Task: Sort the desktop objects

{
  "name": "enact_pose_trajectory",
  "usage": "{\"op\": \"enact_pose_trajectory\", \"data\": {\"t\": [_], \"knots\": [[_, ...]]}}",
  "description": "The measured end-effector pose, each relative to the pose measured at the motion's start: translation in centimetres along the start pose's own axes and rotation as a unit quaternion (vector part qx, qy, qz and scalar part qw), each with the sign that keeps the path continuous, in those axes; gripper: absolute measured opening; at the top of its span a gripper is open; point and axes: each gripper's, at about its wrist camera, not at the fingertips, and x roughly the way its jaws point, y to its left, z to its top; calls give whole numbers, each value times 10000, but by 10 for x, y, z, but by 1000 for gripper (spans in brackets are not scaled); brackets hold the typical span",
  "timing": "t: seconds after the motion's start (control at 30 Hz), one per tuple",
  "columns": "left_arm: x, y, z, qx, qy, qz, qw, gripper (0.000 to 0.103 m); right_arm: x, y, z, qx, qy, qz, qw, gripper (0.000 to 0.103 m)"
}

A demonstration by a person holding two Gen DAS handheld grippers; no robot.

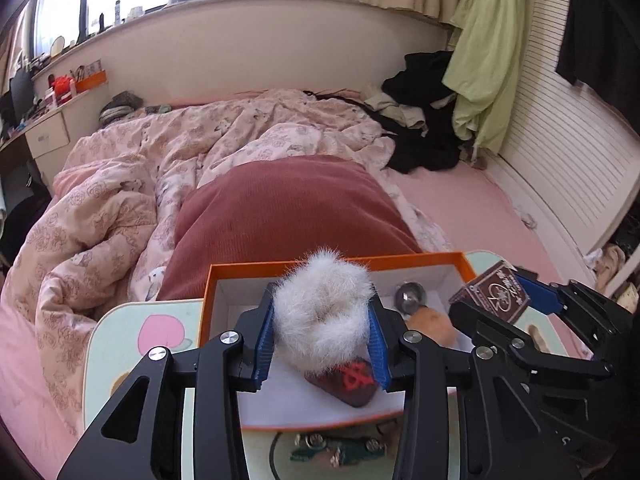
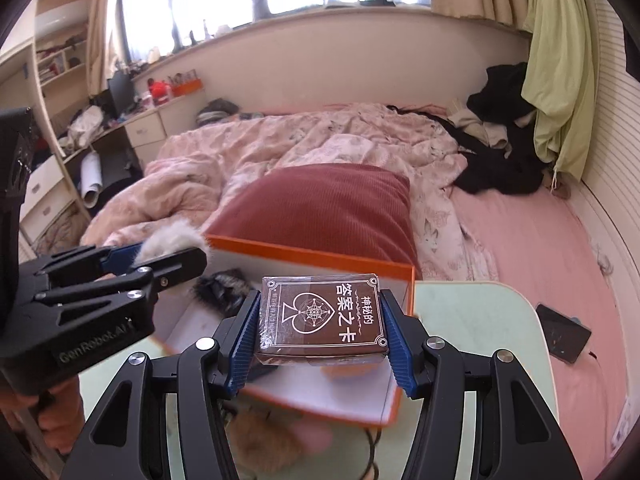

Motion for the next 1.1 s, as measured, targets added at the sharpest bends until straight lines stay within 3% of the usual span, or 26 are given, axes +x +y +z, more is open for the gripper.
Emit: {"op": "enact_pose_trajectory", "data": {"t": [0.07, 0.13, 0.2, 0.27, 0.37, 0.53, 0.77, 0.83, 1.0, 1.1], "knots": [[20, 6, 0, -126, 140, 249, 9995, 57, 14, -2, -1, 7, 33, -131, 9999, 61], [26, 12, -5, -180, 186, 187, 9995, 58, 20, -8, -5, 184, 130, -46, 9997, 63], [20, 16, -11, -225, 96, 126, 9996, 66, 14, -15, -9, 350, 62, 202, 9992, 72], [7, 19, -16, -254, -144, 190, 9994, 81, 2, -16, -12, 378, -93, 140, 9991, 78], [-17, 22, -24, -239, -431, 215, 9986, 81, -22, -12, -18, 257, -314, 109, 9991, 78], [-52, 17, -60, -4, -313, 21, 9995, 81, -58, -7, -51, 177, -302, 143, 9993, 84], [-71, -1, -152, 240, 105, -66, 9996, 81, -73, 12, -130, -205, 468, 71, 9987, 88], [-68, -7, -171, 268, 164, 68, 9995, 81, -72, 13, -146, -225, 637, 75, 9977, 88], [-55, -8, -185, 230, 445, 288, 9983, 81, -58, 6, -164, -154, 1061, 3, 9942, 90], [-49, -1, -187, 101, 572, 336, 9977, 87, -54, 5, -168, -234, 1121, -250, 9931, 103]]}}
